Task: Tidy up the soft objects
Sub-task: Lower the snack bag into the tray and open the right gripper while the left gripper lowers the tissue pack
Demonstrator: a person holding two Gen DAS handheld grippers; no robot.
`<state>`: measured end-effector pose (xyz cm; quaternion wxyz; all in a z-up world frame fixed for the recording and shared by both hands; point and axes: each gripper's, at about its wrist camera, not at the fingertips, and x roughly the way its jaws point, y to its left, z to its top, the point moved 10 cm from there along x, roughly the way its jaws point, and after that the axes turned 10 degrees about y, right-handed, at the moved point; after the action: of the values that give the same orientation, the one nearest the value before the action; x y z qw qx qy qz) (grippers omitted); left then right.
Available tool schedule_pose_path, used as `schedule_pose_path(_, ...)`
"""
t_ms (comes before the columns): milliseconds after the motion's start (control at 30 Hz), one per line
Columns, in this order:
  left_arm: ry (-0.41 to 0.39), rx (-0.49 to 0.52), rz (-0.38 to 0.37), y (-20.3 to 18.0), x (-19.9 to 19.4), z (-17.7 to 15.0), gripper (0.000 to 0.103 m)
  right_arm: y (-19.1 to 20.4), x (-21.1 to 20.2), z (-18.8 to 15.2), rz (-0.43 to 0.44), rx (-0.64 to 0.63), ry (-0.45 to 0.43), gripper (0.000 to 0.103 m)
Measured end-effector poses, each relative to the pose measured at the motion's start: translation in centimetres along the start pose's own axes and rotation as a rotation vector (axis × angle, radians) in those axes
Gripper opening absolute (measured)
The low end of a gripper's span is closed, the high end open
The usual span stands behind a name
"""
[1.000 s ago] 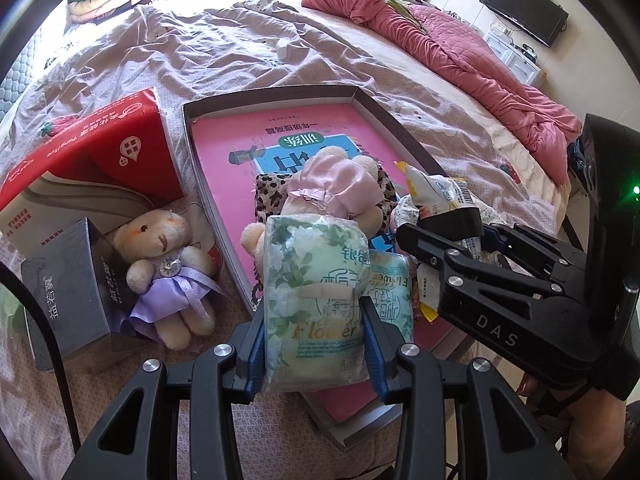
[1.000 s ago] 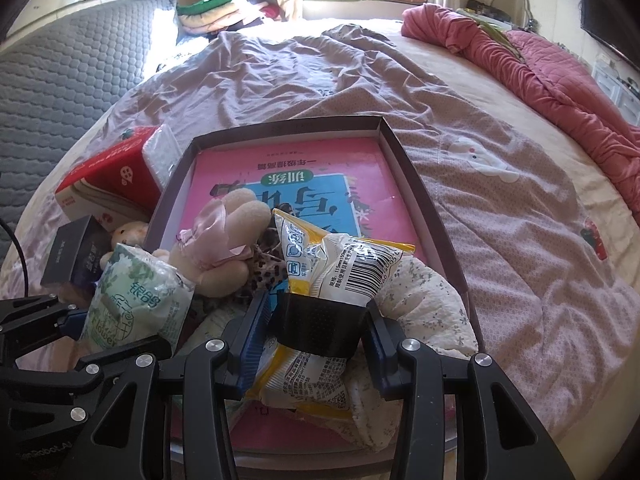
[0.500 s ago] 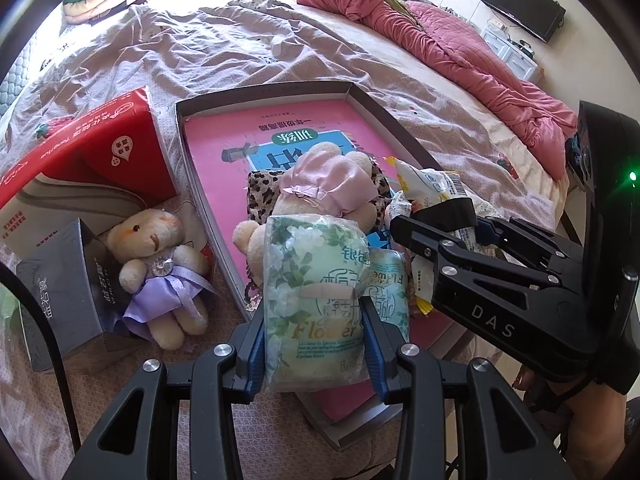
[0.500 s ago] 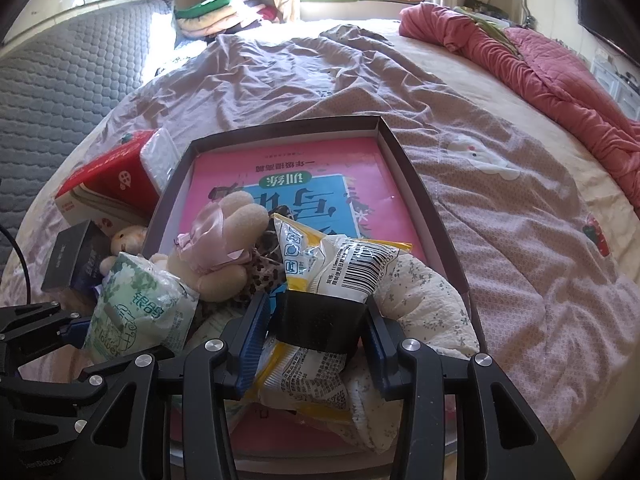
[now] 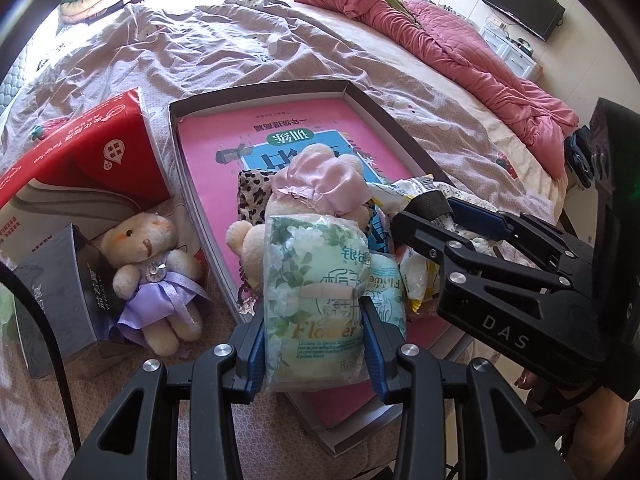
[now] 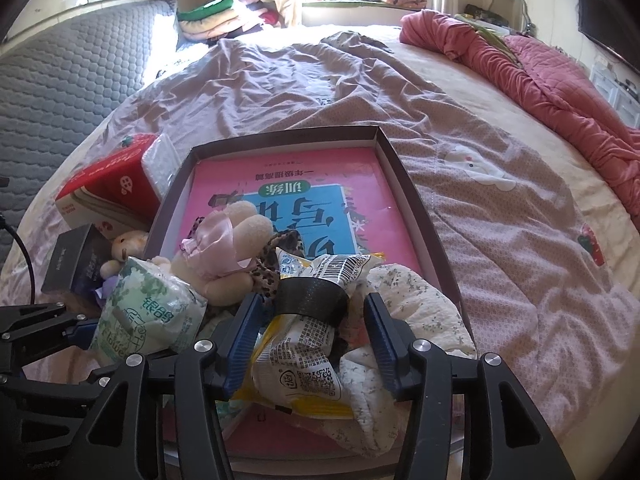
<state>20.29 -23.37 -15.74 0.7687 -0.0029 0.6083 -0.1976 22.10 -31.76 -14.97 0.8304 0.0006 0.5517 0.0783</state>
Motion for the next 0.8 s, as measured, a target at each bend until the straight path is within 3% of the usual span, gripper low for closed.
schedule_pose_path(533,0.033,-0.008,-0.004,-0.2,0.4,0.0,0.047,-0.8,-1.4,-0.6,-0.03,0.009,-0.017,0.059)
schedule_pose_path(800,0.037,0.001,0.003,-0.5,0.4,-0.3,0.054,-1.3,-1.6,-0.7,-0.053,0.006,-0.022,0.066)
